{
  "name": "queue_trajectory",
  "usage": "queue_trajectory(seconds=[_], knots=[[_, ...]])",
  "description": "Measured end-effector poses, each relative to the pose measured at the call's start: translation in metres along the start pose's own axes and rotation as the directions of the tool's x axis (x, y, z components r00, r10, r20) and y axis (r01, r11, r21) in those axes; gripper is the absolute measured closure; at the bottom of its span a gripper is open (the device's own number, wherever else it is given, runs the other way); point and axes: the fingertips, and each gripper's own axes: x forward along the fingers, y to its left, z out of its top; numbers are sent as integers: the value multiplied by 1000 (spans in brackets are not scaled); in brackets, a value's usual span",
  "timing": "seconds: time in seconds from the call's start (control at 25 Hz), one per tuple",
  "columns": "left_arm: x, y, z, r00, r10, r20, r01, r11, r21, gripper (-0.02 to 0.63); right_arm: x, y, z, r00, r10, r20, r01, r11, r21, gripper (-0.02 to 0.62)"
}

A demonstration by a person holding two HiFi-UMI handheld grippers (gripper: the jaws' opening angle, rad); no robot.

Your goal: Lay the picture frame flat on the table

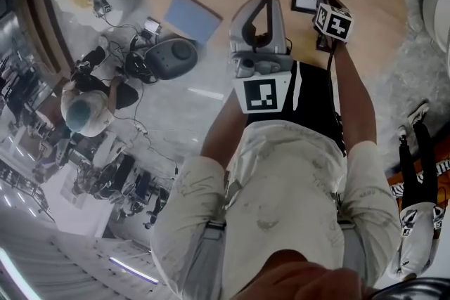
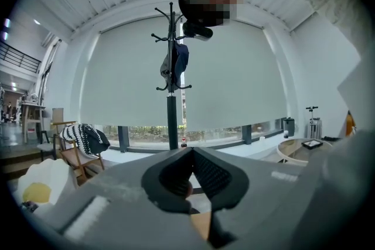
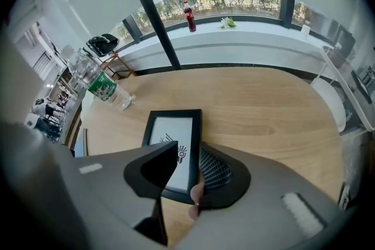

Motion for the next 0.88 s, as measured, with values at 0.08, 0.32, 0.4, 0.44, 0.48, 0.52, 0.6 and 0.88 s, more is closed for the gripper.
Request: queue_trajectory(seconds=[0.08,0.32,0.4,0.44,0.48,0.52,0.6,0.88], knots=[[-2,-3,10,1000,-2,5,2,1000,6,601,-11,0,3,1000,5,12,-5,1000,-2,479],[-7,-8,40,999,-7,42,7,1000,6,601,-42,4,10,999,13,44,-13,1000,-8,479],[-7,-13,54,998,-15,57,15,1000,8,601,-55,3,14,998,17,56,-16,1000,-8,479],[-7,-16,61,998,-19,64,19,1000,8,601,-63,2,15,998,19,62,-19,1000,-7,479],[-8,-19,67,997,-23,70,23,1000,8,602,-71,1,16,997,22,68,-22,1000,-3,479],[-9,-22,73,997,-26,76,26,1000,9,601,-79,1,17,997,25,78,-25,1000,2,479],[-11,-28,82,996,-33,86,32,999,7,601,-93,1,19,994,30,104,-31,999,12,479],[-16,-54,109,993,-72,99,72,997,8,601,-145,-15,26,983,16,181,-18,1000,13,479]])
